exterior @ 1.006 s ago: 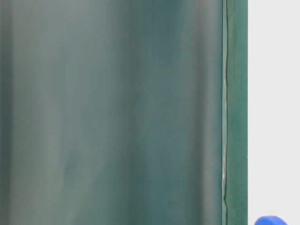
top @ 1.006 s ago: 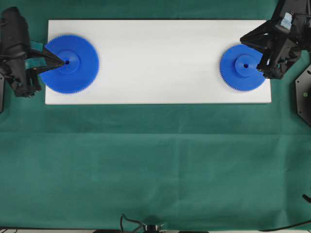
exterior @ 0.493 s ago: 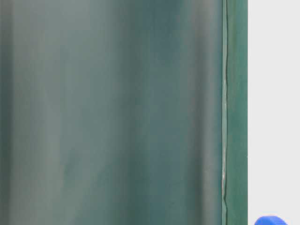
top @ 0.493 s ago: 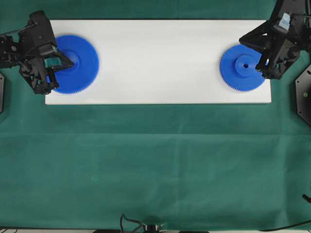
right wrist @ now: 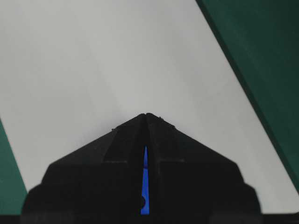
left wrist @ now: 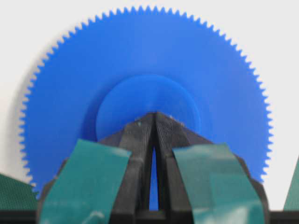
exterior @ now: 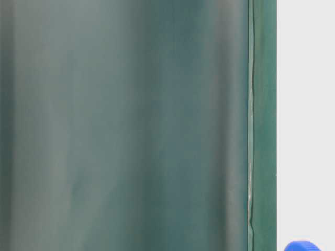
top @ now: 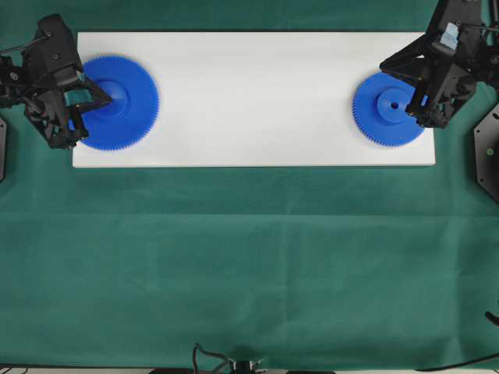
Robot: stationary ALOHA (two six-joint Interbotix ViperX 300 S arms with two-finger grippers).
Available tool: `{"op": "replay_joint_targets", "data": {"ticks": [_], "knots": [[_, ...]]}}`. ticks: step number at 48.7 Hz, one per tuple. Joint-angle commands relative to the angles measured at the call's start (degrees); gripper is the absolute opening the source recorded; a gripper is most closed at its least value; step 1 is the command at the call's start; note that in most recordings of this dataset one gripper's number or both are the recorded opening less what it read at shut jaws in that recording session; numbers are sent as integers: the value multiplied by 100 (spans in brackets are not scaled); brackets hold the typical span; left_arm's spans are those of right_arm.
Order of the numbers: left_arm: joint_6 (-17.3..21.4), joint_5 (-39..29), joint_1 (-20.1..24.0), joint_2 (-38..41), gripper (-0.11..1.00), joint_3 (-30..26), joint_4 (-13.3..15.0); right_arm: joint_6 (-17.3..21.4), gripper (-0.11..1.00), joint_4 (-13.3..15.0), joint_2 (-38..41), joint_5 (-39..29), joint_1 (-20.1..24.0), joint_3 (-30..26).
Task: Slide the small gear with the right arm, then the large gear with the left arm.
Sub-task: 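Slide the large blue gear right with the left gripper against the small gear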
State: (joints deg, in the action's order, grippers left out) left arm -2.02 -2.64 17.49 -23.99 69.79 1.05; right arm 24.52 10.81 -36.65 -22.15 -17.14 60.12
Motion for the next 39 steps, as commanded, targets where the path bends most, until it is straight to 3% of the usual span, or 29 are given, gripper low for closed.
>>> {"op": "replay_joint_targets", "data": {"ticks": [1, 39], "knots": [[9, 18, 62, 26, 0, -70, 0, 0, 53, 9, 9, 44, 9, -132], [9, -158, 88, 211, 0, -53, 0, 0, 53, 9, 9, 44, 9, -132]]}}
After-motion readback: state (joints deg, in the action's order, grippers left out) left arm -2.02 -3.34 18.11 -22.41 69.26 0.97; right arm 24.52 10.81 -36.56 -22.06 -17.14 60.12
